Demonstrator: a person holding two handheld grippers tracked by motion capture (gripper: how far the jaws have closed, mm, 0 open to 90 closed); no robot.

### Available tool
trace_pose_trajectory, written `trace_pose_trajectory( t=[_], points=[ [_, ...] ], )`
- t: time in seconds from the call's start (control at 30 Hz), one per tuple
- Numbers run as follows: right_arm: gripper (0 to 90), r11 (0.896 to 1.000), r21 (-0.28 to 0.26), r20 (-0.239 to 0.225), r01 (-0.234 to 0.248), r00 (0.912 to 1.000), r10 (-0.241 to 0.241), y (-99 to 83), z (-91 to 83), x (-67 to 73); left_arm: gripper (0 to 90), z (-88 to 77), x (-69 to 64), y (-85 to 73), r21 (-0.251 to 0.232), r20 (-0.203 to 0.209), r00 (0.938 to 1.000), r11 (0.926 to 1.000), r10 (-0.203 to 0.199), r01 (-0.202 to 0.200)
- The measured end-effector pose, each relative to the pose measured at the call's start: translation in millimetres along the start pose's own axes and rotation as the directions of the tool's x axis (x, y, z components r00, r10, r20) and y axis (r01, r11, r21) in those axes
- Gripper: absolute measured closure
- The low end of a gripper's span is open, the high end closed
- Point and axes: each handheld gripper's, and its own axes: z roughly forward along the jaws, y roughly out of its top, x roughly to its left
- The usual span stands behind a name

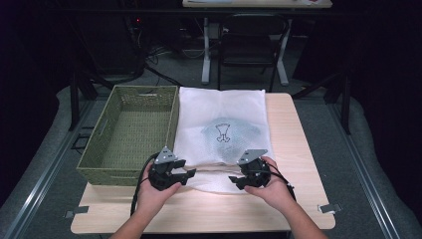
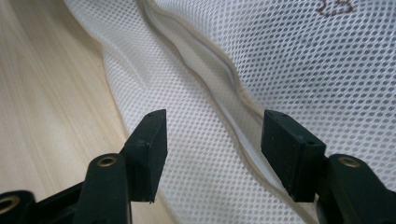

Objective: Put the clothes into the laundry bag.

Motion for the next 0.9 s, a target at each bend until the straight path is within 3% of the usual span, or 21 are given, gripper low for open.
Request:
trace_pose_trajectory(
  t=[0.3,0.33,0.37,0.43,0.9],
  points=[
    [42.1,1.000,-0.013,-0.001,0.004,1.0000,-0.004,-21.6,7.1,8.5,45.8,1.5,-0.5,-0.7,0.005,-0.002,1.0000,1.0000,0.003,-0.003],
    [42.3,1.000,-0.013,-0.003,0.004,1.0000,-0.004,-23.4,8.9,9.2,45.8,2.5,-1.6,-1.3,-0.005,-0.021,0.9998,1.0000,0.004,-0.004],
    [42.3,1.000,-0.012,-0.008,0.006,1.0000,-0.006,-25.1,10.3,9.8,45.8,1.8,-0.6,-0.9,0.009,0.000,1.0000,0.9999,0.007,-0.007],
    [42.6,1.000,-0.020,-0.013,0.010,0.9999,-0.010,-28.0,13.7,11.5,45.8,2.3,-0.8,-1.2,0.010,-0.001,1.0000,0.9999,0.007,-0.007],
    [43.7,1.000,-0.008,-0.008,0.008,0.9999,-0.008,-36.5,29.4,15.9,45.7,4.4,-0.8,-2.8,0.014,-0.004,0.9999,0.9998,0.012,-0.012]
  ],
)
